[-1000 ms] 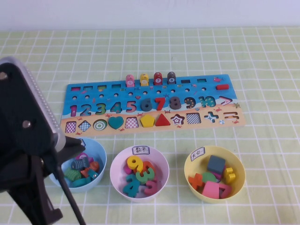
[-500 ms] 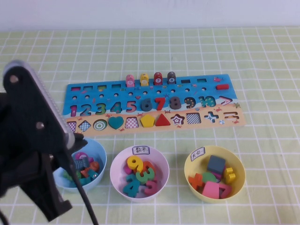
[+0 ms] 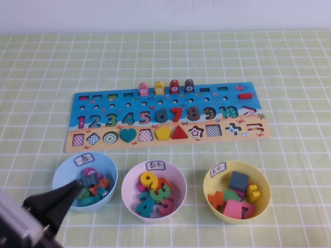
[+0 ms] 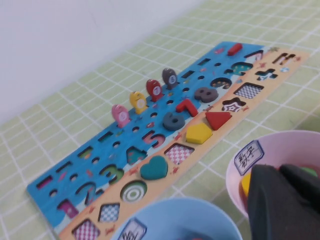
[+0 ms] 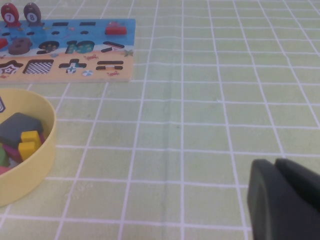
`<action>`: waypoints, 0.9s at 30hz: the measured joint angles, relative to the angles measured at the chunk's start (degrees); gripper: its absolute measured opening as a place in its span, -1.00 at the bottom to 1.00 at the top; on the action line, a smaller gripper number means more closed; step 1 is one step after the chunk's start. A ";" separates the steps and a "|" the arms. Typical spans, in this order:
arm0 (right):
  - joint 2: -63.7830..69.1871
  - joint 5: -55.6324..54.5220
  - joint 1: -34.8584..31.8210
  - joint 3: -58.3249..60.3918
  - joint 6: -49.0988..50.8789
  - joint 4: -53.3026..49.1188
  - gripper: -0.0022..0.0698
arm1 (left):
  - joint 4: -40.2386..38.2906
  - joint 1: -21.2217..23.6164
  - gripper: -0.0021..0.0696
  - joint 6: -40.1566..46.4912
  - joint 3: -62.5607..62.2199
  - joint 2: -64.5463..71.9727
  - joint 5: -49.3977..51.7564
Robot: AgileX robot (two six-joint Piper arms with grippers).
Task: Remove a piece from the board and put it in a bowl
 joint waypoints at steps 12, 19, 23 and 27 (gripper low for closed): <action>0.00 0.00 0.00 0.00 0.00 0.00 -0.99 | -5.72 9.05 -0.95 8.67 8.60 -20.01 -0.85; 0.00 0.00 0.00 0.00 0.00 0.00 -0.99 | -5.89 17.74 -0.95 9.55 8.73 -30.71 6.79; 0.00 0.00 0.00 0.00 0.00 0.00 -0.99 | -5.99 20.87 -0.95 9.59 8.73 -34.32 8.33; 0.00 0.00 0.00 0.00 0.00 0.00 -0.99 | -6.24 22.70 -0.95 9.59 9.16 -36.90 10.24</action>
